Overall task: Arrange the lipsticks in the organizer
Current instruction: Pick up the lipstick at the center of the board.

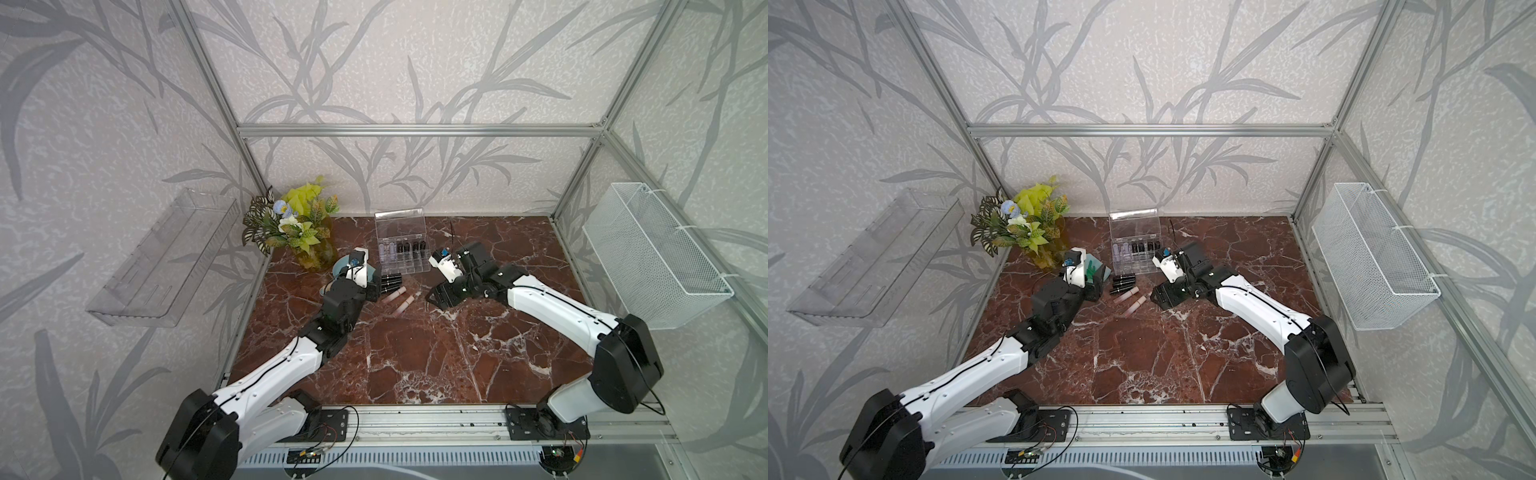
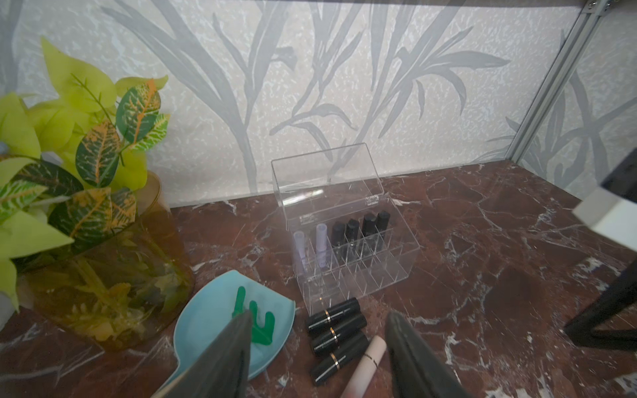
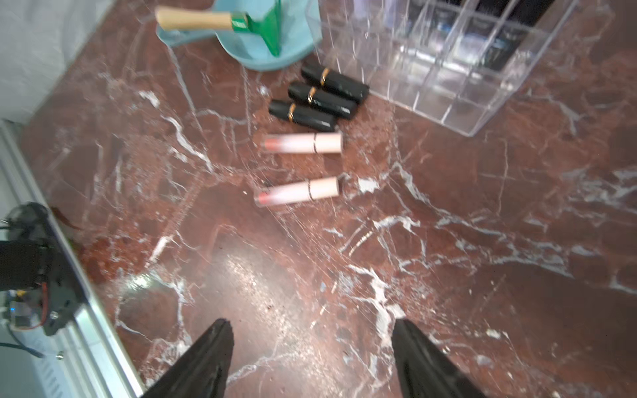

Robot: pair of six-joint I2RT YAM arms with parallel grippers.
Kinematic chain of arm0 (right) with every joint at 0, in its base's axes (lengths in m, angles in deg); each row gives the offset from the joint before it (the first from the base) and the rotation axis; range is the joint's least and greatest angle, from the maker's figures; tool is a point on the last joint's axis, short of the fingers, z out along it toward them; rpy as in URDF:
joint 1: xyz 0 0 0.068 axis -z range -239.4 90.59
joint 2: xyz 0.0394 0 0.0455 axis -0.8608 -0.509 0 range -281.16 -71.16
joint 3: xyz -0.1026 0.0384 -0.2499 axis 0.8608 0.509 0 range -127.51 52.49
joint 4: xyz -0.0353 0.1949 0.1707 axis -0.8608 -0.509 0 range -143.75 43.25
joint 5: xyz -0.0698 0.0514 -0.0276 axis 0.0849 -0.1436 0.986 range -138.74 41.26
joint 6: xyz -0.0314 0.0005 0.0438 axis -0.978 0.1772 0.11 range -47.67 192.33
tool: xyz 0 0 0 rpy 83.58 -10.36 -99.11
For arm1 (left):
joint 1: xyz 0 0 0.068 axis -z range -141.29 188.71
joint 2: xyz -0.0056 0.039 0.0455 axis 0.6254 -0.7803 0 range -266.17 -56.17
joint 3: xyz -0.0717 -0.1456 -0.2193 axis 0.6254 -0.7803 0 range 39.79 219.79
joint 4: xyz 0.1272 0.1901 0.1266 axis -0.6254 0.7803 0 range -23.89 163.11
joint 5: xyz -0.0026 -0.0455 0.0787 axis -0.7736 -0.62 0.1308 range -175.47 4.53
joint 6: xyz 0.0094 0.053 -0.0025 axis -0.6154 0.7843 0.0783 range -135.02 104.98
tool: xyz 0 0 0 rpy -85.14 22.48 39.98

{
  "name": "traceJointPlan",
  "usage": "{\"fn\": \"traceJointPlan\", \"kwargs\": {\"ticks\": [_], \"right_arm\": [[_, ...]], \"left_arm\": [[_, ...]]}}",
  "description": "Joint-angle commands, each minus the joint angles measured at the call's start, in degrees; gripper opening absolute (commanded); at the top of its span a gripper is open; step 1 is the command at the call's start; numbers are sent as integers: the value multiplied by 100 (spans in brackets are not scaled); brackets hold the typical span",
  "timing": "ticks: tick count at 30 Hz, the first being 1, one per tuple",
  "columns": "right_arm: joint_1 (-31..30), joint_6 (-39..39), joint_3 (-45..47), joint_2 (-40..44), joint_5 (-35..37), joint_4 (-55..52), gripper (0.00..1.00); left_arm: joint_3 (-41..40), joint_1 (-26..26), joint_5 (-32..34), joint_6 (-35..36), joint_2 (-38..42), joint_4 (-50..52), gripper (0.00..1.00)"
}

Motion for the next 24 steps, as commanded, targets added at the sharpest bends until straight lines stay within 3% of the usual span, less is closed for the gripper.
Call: {"fn": "traceJointPlan", "kwargs": {"ticks": [1, 4, 10, 19, 24], "right_arm": [[-318, -475, -463, -501, 746, -950, 77], [-470, -638, -880, -1037, 825, -1246, 76], [-1029, -1127, -1583, -1882, 1254, -1438, 78], [-1317, -1611, -2843, -2921, 1649, -2003, 94], [-1427, -1799, -3502, -3395, 1721, -2282, 97]], "left_arm": [[-463, 6, -579, -555, 505, 195, 63], [-800, 11, -812, -833, 797, 188, 62], [-1205, -3, -356, -1032, 1473, 214, 59], [-1499, 3, 25, -1033, 2530, 276, 55], [-1657, -4, 210, -1019, 3044, 324, 53]]}}
